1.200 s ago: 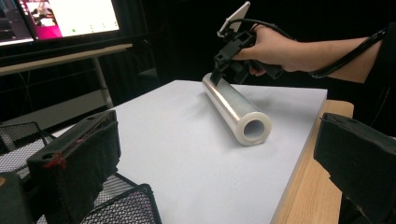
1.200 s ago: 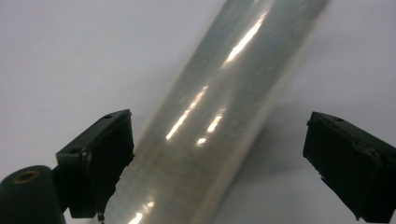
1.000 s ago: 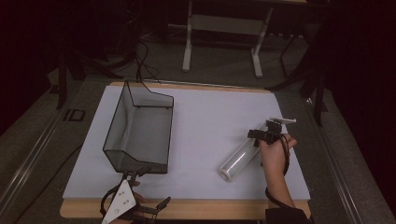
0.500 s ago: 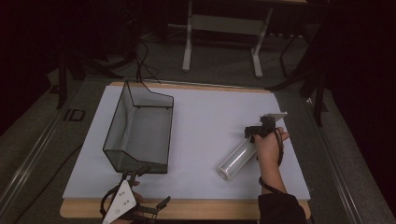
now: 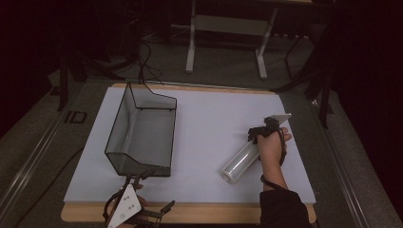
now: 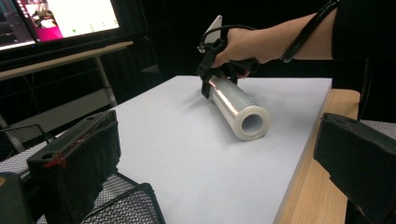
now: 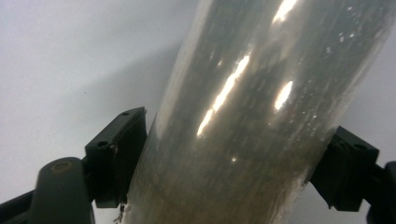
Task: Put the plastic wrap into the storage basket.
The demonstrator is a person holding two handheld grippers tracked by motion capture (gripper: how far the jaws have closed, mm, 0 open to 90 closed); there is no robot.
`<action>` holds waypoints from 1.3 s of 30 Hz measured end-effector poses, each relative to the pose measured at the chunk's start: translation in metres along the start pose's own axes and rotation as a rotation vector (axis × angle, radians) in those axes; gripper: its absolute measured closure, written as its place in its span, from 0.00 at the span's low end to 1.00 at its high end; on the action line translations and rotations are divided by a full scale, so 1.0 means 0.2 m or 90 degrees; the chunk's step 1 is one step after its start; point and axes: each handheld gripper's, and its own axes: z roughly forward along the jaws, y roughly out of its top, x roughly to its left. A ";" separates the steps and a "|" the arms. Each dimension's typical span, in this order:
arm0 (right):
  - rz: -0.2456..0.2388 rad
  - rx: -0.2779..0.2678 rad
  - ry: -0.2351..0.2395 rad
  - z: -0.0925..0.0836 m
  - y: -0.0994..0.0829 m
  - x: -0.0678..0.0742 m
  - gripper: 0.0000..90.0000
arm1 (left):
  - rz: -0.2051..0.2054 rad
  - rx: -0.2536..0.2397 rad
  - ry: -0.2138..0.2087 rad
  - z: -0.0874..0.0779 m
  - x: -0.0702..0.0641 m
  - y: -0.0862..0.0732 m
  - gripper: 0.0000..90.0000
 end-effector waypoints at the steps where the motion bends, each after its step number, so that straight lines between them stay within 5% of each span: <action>1: 0.016 -0.010 0.012 0.00 0.00 -0.01 0.24 | 0.002 -0.001 0.000 0.00 0.00 0.00 0.01; 6: 0.003 -0.041 0.045 -0.01 -0.01 0.00 0.26 | -0.001 -0.005 0.004 -0.01 0.01 0.00 0.01; 13: -0.092 -0.044 0.091 -0.14 0.01 0.07 0.28 | -0.006 -0.007 0.003 -0.01 0.01 0.01 0.01; 25: -0.330 -0.130 0.139 -0.42 -0.05 0.25 0.31 | -0.008 -0.012 0.003 -0.01 0.01 0.01 0.01; 33: -0.490 -0.189 0.190 -0.41 -0.16 0.40 0.31 | -0.008 -0.011 0.000 -0.01 0.01 0.01 0.01; 37: -0.600 -0.176 0.224 -0.40 -0.19 0.49 0.31 | -0.010 -0.013 0.003 -0.01 0.01 0.01 0.01; 39: -0.655 -0.169 0.217 -0.41 -0.21 0.53 0.31 | -0.011 -0.015 0.003 -0.02 0.02 0.01 0.01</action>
